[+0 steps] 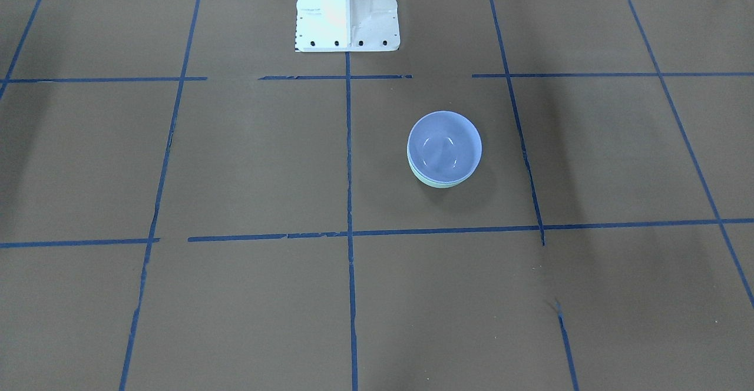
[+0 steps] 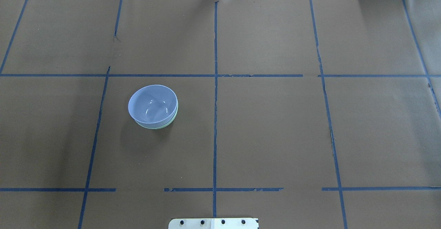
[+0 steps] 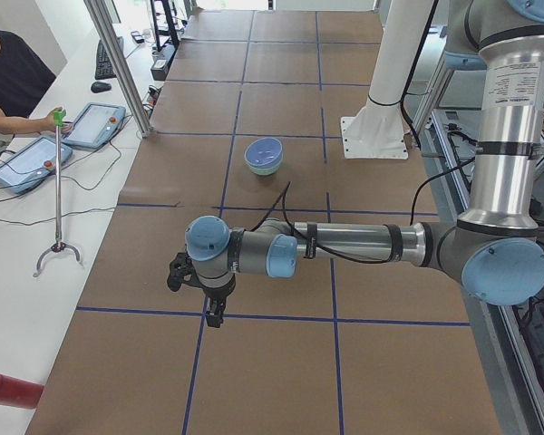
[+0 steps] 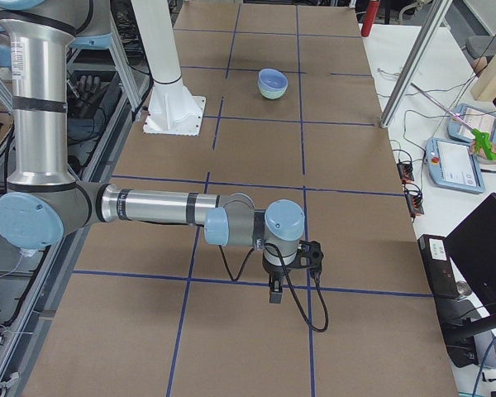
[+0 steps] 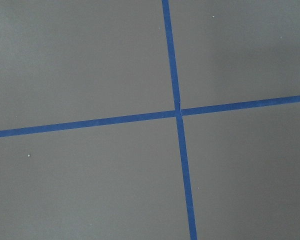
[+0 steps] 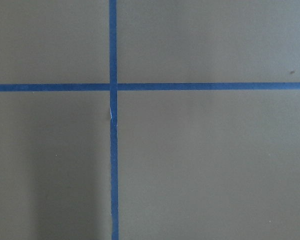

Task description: Stack blue bowl on green bowl

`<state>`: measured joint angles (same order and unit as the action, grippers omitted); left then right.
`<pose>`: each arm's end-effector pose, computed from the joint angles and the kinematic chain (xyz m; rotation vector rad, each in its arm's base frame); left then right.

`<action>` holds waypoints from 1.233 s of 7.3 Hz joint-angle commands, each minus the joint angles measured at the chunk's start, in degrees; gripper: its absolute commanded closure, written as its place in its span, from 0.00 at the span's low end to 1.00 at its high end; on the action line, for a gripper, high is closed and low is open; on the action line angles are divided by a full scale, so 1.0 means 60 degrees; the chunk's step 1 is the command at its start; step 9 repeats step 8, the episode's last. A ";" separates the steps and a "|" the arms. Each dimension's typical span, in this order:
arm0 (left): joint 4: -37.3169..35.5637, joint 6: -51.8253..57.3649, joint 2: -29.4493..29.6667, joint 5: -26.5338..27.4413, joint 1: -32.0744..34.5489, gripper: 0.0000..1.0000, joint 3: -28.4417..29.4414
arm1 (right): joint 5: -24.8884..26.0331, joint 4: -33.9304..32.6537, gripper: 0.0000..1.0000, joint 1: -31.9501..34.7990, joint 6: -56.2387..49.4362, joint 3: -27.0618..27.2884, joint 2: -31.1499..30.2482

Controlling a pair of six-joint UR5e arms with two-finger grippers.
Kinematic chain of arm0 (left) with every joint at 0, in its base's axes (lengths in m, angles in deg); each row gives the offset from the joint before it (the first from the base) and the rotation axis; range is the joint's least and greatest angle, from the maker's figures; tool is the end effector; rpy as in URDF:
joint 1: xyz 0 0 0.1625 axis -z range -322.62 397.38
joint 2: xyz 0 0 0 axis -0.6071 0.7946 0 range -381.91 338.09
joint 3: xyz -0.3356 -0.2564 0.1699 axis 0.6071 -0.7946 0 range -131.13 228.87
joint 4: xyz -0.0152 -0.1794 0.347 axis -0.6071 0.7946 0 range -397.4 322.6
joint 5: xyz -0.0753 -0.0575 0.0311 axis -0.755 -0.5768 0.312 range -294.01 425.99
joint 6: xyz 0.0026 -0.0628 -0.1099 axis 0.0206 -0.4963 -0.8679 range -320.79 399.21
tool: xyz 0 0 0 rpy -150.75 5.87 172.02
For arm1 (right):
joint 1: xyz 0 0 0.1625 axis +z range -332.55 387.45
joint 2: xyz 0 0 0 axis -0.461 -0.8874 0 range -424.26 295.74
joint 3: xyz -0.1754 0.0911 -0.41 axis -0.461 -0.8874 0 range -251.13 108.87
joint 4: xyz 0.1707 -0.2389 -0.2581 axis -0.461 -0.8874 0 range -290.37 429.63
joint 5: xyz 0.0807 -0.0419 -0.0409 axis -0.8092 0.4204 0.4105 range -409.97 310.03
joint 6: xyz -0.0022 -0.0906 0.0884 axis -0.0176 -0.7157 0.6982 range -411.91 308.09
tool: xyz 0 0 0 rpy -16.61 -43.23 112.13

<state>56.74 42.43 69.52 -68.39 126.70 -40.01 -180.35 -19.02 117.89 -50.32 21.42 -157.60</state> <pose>-0.0389 -0.4858 0.6981 0.0908 0.7727 0.0947 0.0547 -0.4412 0.7174 0.0025 -0.7049 0.0304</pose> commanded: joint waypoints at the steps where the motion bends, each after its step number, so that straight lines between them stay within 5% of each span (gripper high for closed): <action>1: -0.0016 -0.0039 -0.0005 0.0014 -0.0005 0.00 -0.0026 | -0.0008 -0.0007 0.00 0.0000 0.0000 0.0000 0.0000; 9: 0.0043 -0.0039 0.0010 -0.0015 -0.0019 0.00 0.0003 | 0.0006 -0.0007 0.00 0.0000 0.0000 0.0000 0.0000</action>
